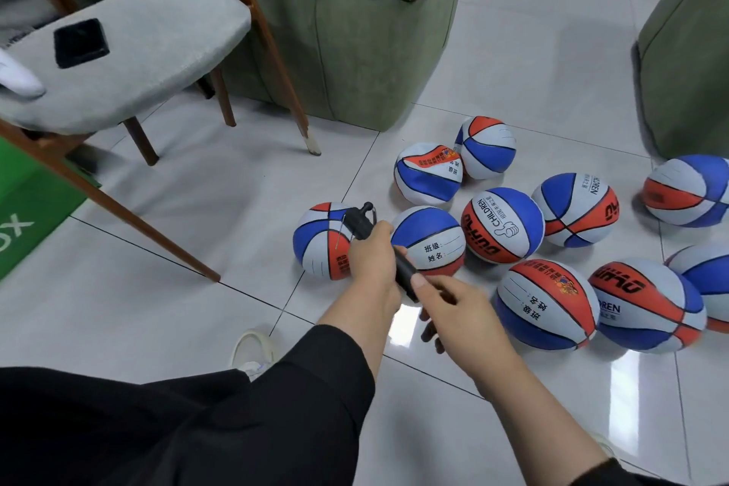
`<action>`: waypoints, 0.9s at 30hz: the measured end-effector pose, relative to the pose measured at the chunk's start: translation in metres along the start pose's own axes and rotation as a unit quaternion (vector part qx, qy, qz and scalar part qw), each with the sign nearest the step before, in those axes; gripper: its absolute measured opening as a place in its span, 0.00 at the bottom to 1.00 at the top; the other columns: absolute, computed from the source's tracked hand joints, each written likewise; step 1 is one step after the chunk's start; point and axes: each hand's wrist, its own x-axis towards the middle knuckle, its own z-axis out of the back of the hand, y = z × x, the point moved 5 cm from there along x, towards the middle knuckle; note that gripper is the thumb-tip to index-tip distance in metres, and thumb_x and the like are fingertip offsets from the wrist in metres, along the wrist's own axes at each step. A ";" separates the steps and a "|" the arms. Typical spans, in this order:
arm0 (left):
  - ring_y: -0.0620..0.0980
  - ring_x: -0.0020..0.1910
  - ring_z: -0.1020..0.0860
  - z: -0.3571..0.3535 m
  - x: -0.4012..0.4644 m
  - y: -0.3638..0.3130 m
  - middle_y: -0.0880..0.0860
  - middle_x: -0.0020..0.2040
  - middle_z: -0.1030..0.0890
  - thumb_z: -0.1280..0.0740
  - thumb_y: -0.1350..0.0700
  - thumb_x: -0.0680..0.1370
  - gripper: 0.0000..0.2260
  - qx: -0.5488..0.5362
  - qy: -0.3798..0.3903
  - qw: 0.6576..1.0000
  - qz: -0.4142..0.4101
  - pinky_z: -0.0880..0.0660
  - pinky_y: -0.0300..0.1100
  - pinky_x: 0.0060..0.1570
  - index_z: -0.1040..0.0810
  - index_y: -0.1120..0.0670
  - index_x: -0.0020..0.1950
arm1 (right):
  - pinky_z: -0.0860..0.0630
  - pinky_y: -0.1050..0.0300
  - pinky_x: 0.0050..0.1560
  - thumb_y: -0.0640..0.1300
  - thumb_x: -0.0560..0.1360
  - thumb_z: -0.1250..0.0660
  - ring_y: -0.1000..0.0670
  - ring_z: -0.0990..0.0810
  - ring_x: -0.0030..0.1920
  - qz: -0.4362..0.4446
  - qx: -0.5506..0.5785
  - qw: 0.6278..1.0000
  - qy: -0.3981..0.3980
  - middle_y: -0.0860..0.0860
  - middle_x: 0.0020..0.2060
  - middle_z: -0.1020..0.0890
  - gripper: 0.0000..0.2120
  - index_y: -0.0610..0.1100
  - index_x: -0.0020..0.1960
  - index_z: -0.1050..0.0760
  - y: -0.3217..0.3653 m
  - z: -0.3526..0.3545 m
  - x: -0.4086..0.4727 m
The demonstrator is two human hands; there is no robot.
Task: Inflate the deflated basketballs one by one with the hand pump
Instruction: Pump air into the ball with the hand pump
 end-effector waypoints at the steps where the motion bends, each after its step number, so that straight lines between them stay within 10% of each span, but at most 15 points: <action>1: 0.50 0.33 0.22 0.003 0.005 0.002 0.54 0.39 0.21 0.32 0.54 0.80 0.10 0.015 0.007 1.000 0.015 0.23 0.40 0.28 0.23 0.56 0.59 | 0.22 0.56 0.35 0.53 0.80 0.32 0.52 0.19 0.33 -0.006 0.014 1.000 0.021 0.46 0.41 0.18 0.06 0.54 0.52 0.18 -0.003 0.000 0.000; 6: 0.53 0.42 0.19 0.006 0.021 -0.010 0.55 0.43 0.19 0.29 0.50 0.80 0.10 0.048 0.030 0.998 0.029 0.17 0.52 0.53 0.24 0.54 0.57 | 0.16 0.49 0.46 0.49 0.79 0.29 0.48 0.16 0.41 -0.036 0.056 0.995 0.081 0.48 0.51 0.18 0.08 0.55 0.58 0.18 -0.008 0.006 0.005; 12: 0.54 0.34 0.21 0.003 0.044 -0.030 0.54 0.37 0.21 0.32 0.47 0.82 0.11 0.100 0.060 0.993 -0.020 0.19 0.60 0.60 0.26 0.54 0.54 | 0.20 0.46 0.55 0.52 0.80 0.31 0.44 0.13 0.47 -0.041 0.079 0.983 0.159 0.44 0.48 0.14 0.12 0.50 0.62 0.21 0.000 -0.010 0.019; 17: 0.55 0.46 0.15 -0.008 0.052 -0.027 0.55 0.45 0.14 0.37 0.35 0.81 0.22 0.185 0.136 0.973 0.005 0.18 0.57 0.58 0.25 0.53 0.60 | 0.19 0.51 0.35 0.53 0.81 0.32 0.43 0.22 0.32 -0.059 0.062 0.986 0.145 0.42 0.36 0.22 0.16 0.38 0.53 0.25 0.001 -0.026 0.056; 20: 0.54 0.39 0.18 0.009 0.069 -0.037 0.56 0.43 0.16 0.45 0.34 0.84 0.27 0.215 0.037 0.975 -0.036 0.17 0.52 0.44 0.22 0.57 0.51 | 0.26 0.56 0.29 0.53 0.80 0.32 0.45 0.27 0.30 -0.059 0.028 0.992 0.107 0.46 0.33 0.25 0.14 0.43 0.46 0.27 -0.004 -0.024 0.081; 24: 0.57 0.56 0.23 0.050 0.101 -0.064 0.56 0.61 0.21 0.37 0.46 0.83 0.13 0.430 -0.160 0.853 -0.249 0.26 0.49 0.54 0.26 0.53 0.62 | 0.27 0.58 0.26 0.53 0.80 0.32 0.46 0.28 0.27 -0.067 0.046 0.994 0.068 0.46 0.33 0.26 0.14 0.43 0.45 0.27 -0.011 -0.022 0.109; 27: 0.59 0.73 0.32 0.053 0.135 -0.066 0.55 0.76 0.34 0.28 0.41 0.76 0.36 0.601 -0.114 0.752 -0.248 0.31 0.56 0.67 0.38 0.49 0.80 | 0.27 0.58 0.26 0.52 0.80 0.32 0.45 0.27 0.26 -0.065 0.043 0.995 0.057 0.44 0.35 0.24 0.14 0.41 0.47 0.26 -0.016 -0.023 0.126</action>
